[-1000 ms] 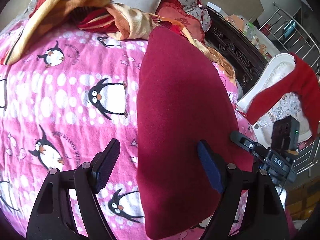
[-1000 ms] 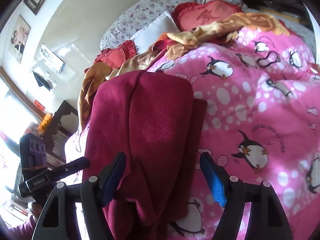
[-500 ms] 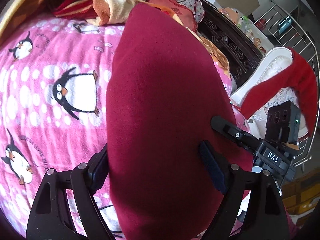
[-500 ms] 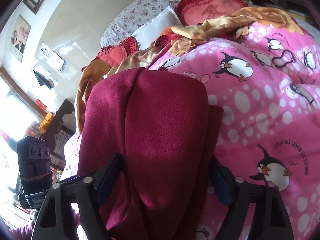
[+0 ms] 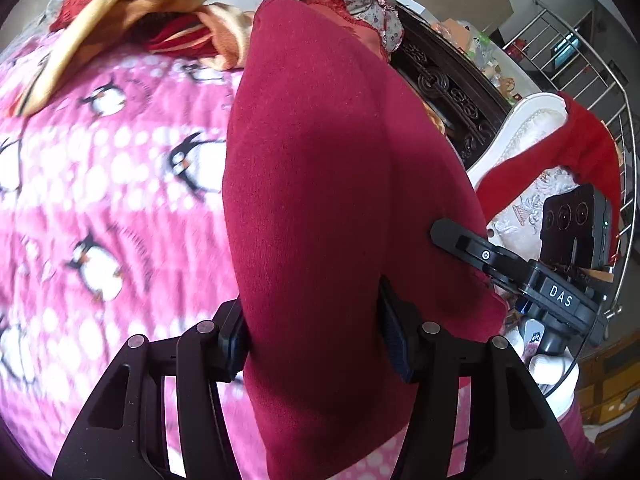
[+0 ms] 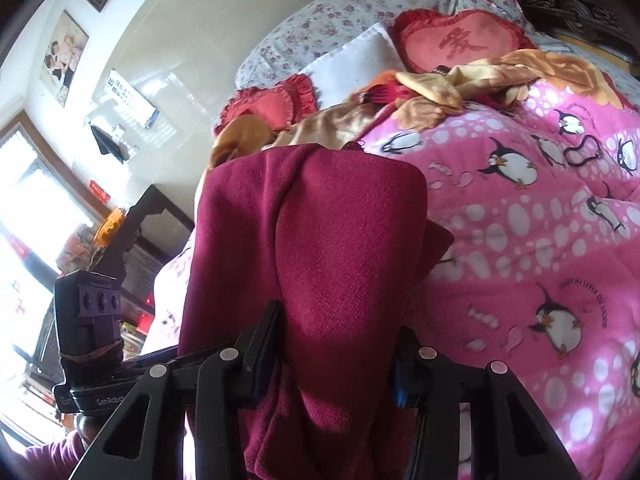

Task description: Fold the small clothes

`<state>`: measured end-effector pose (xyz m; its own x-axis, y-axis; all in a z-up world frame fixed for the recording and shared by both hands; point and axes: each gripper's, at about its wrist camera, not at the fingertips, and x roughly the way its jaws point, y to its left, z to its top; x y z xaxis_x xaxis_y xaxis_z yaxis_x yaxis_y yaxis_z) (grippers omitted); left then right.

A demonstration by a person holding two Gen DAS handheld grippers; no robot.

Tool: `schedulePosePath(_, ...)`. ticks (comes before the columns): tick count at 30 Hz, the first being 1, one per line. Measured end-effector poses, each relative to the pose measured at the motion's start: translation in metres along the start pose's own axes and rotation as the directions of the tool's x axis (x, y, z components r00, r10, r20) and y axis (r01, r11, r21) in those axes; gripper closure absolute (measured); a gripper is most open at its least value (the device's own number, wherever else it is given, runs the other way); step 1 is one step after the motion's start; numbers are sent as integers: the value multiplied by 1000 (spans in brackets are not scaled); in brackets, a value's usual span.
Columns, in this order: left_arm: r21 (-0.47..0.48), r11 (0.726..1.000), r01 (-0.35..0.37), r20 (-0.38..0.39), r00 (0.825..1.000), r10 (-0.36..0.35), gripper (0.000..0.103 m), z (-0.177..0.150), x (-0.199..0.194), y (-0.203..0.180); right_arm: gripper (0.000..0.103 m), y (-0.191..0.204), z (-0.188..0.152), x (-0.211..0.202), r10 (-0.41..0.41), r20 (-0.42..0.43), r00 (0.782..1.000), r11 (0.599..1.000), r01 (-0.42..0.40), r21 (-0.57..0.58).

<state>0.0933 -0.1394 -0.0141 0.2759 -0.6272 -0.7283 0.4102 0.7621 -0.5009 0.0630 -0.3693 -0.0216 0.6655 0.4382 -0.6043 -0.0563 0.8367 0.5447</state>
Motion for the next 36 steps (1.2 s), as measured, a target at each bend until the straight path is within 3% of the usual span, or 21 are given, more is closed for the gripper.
schedulePosePath(4,-18,998,-53,-49,997,52,48,-25,-29,16,59,28,-19,4,30,-88,996,999,-28,18)
schedulePosePath(10,-143,987,-79,-121,991,62,48,-64,-44,60,58,65,-60,31,43,-190,981,999,-41,15)
schedulePosePath(14,-205,974,-94,-95,993,76,43,-69,-48,72,50,73,-70,51,-62,-214,975,997,53,-51)
schedulePosePath(17,-200,972,-121,-69,992,110,41,-67,-60,72,50,77,-64,37,-135,-188,973,988,118,-96)
schedulePosePath(20,-143,963,-228,2,973,231,32,-71,-76,68,50,84,-57,7,-151,-118,982,981,134,-140)
schedulePosePath(24,-106,947,-302,55,950,309,32,-75,-88,61,55,120,-62,-13,-128,-76,989,954,102,-283)
schedulePosePath(26,-97,937,-337,87,934,345,32,-76,-91,58,59,133,-75,-7,-109,-96,989,941,72,-331)
schedulePosePath(27,-90,930,-357,101,925,366,32,-76,-92,55,61,138,-83,0,-126,-109,986,929,79,-361)
schedulePosePath(30,-75,918,-390,138,907,397,32,-76,-95,48,62,134,-110,27,-284,-119,952,877,207,-433)
schedulePosePath(32,-70,909,-410,152,896,416,32,-75,-95,44,62,120,-121,41,-334,-140,932,867,245,-434)
schedulePosePath(36,-71,891,-449,182,872,454,32,-74,-102,35,62,114,-115,26,-298,-121,947,890,229,-395)
